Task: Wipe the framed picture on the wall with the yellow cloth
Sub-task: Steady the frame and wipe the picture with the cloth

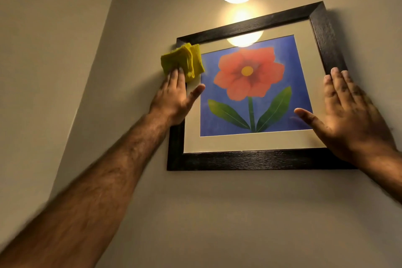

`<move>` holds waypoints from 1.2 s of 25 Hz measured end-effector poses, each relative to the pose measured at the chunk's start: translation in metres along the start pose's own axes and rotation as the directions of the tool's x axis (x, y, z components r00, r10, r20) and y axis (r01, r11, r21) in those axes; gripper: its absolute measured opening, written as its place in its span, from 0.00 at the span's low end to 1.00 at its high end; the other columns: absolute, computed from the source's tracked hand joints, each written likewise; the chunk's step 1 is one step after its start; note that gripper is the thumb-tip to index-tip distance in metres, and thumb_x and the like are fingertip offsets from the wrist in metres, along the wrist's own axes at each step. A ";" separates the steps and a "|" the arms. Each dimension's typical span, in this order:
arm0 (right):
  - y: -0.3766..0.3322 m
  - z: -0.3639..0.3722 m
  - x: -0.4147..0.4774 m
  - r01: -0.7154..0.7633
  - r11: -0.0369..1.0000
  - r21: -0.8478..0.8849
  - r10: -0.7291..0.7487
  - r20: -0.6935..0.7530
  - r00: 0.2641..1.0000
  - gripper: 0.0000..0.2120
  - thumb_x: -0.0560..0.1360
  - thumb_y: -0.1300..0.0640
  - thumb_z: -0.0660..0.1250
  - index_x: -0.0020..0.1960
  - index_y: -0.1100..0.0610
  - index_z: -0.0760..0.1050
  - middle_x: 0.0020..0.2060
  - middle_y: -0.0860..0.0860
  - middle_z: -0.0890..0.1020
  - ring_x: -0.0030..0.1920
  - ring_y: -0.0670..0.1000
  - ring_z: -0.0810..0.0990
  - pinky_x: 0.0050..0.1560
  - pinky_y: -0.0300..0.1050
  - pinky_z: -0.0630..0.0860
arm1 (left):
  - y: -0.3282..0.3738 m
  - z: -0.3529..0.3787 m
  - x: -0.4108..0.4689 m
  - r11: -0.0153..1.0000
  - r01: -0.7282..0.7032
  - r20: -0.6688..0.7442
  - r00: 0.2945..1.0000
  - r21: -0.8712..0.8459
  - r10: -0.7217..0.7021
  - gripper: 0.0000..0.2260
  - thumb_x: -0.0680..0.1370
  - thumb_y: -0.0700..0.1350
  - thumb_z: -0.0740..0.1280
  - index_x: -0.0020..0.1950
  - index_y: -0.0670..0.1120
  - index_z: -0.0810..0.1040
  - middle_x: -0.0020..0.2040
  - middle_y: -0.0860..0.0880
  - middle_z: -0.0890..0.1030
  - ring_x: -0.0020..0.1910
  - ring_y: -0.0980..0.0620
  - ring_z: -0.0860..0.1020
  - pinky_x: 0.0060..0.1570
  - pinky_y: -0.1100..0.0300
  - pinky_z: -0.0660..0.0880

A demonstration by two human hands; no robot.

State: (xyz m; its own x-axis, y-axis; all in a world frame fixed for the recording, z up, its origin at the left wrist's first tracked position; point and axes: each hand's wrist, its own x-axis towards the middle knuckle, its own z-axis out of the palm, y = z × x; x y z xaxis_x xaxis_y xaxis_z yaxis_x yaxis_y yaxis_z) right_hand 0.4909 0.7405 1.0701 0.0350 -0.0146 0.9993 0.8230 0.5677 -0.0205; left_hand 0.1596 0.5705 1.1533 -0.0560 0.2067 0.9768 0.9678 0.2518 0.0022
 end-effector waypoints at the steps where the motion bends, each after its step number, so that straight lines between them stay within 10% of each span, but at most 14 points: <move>1: 0.000 0.000 0.000 0.002 1.000 -0.005 -0.002 0.001 1.000 0.52 0.74 0.23 0.42 0.83 0.61 0.48 0.84 0.56 0.48 0.84 0.54 0.47 0.82 0.54 0.50 | -0.002 0.001 0.004 1.000 -0.006 -0.001 1.000 0.010 0.006 0.48 0.72 0.76 0.38 0.83 0.44 0.44 0.84 0.44 0.48 0.83 0.46 0.48 0.80 0.50 0.47; 12: -0.003 -0.004 0.000 0.004 1.000 0.018 -0.004 0.019 1.000 0.53 0.74 0.23 0.42 0.83 0.62 0.48 0.84 0.57 0.49 0.84 0.55 0.48 0.82 0.56 0.51 | -0.013 0.031 -0.197 0.989 -0.092 0.135 0.988 0.115 0.077 0.49 0.74 0.77 0.41 0.83 0.43 0.49 0.84 0.44 0.49 0.83 0.47 0.50 0.79 0.54 0.49; 23: -0.003 -0.005 -0.002 0.003 1.000 -0.016 -0.003 0.016 1.000 0.50 0.75 0.25 0.45 0.83 0.61 0.47 0.84 0.56 0.48 0.84 0.55 0.47 0.82 0.55 0.50 | -0.003 -0.010 0.034 0.998 0.003 0.062 0.998 0.059 -0.006 0.51 0.72 0.78 0.45 0.82 0.42 0.46 0.84 0.42 0.49 0.83 0.43 0.50 0.79 0.46 0.52; 30: -0.005 -0.009 -0.003 0.009 1.000 -0.014 -0.009 0.026 1.000 0.50 0.76 0.26 0.47 0.83 0.62 0.47 0.84 0.58 0.48 0.84 0.56 0.47 0.82 0.55 0.49 | -0.013 0.015 -0.092 0.997 -0.081 0.035 0.996 -0.001 0.080 0.49 0.74 0.76 0.43 0.82 0.41 0.51 0.83 0.40 0.51 0.82 0.44 0.53 0.79 0.51 0.53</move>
State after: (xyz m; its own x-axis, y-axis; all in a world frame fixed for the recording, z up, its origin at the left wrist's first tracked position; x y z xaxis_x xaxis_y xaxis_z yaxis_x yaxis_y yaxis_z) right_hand 0.4916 0.7307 1.0673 0.0131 0.0015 0.9999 0.8314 0.5556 -0.0117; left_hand 0.1489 0.5623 1.0602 0.0136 0.2589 0.9658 0.9693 0.2338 -0.0764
